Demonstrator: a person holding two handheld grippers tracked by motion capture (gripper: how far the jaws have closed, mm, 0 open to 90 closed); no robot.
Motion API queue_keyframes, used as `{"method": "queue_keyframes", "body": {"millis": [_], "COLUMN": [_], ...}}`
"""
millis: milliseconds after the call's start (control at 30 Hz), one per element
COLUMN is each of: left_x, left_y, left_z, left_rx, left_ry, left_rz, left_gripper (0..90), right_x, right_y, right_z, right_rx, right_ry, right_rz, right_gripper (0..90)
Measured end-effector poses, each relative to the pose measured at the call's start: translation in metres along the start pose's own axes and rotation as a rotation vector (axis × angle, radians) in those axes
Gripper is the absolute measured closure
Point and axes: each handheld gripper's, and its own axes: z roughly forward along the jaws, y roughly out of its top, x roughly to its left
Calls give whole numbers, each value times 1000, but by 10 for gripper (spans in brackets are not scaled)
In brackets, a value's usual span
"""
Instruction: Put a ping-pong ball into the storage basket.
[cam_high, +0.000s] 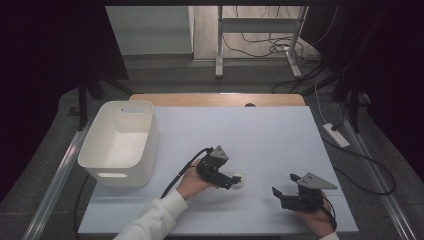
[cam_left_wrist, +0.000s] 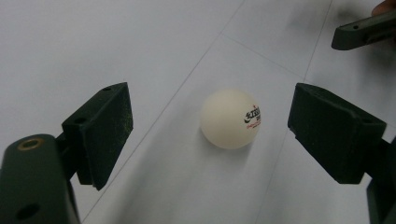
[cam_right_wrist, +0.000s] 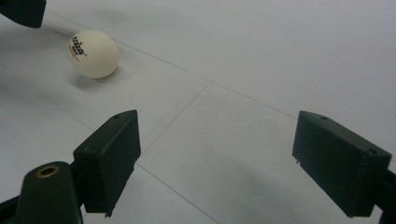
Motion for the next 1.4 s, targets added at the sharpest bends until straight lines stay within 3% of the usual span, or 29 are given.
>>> {"method": "queue_keyframes", "body": {"millis": [867,1167,1333,1400], "left_x": [-5,-7,-7,-7], "left_y": [1,0,0,0], "left_z": [27,32,33,32], "left_rx": [117,125,126,128], "left_ry": [-21,-40,-42,-41], "left_rz": [19,26,31,34], "left_gripper": [164,333,500,505], "right_x": [0,-1,-1,-1], "right_y": [0,0,0,0], "right_z": [0,0,0,0], "right_rx": [3,2,2,-1], "right_ry": [3,2,2,3], "right_rz": [-2,-2,-2,0], "right_gripper": [150,150,150,150]}}
